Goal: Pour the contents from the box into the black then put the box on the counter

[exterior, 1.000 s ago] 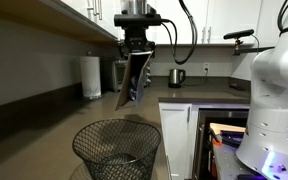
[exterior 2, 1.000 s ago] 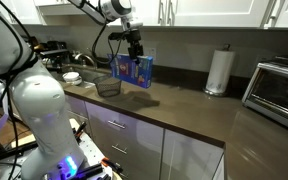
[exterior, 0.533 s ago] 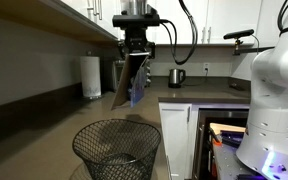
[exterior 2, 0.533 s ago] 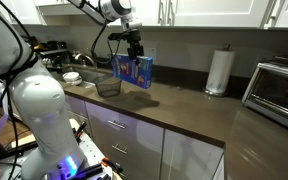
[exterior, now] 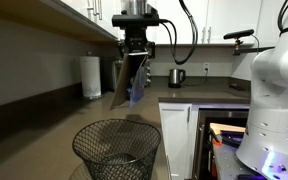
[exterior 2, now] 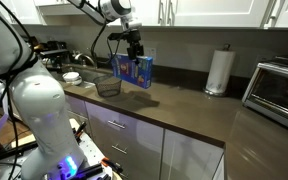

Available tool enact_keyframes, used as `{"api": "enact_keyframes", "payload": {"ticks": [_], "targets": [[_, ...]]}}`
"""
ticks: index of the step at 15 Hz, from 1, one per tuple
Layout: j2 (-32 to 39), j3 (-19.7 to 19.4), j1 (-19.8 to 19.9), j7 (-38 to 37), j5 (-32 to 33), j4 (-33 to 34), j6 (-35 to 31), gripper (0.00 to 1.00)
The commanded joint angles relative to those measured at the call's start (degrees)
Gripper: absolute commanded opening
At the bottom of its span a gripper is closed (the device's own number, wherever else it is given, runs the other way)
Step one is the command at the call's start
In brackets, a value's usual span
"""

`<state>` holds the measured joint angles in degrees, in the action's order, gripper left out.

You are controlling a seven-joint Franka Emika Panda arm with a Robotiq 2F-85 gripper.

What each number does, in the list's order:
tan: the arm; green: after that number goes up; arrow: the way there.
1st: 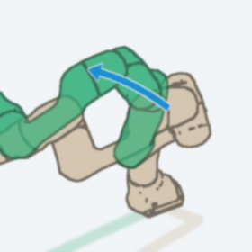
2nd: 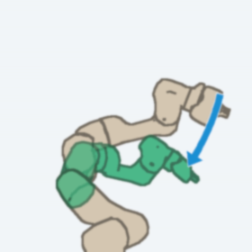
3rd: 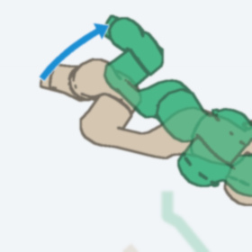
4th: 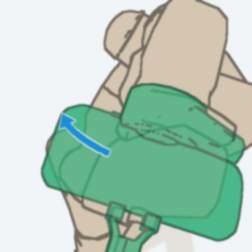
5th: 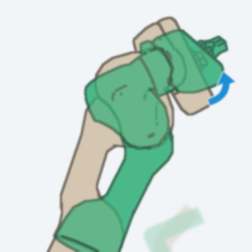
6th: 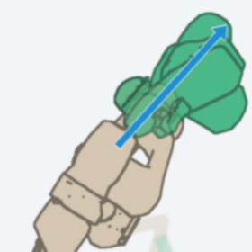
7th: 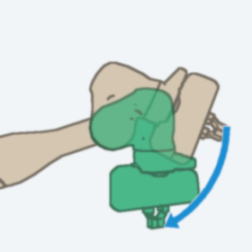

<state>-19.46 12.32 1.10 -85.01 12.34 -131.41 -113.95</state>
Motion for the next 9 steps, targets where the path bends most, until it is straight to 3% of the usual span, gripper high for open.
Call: {"api": "enact_keyframes", "payload": {"ticks": [1,9], "targets": [[-1.77,0.17,-0.43,-2.38,1.59,-0.85,0.57,0.46],[-1.80,0.82,-0.37,-3.24,4.66,-0.62,0.96,0.45]]}}
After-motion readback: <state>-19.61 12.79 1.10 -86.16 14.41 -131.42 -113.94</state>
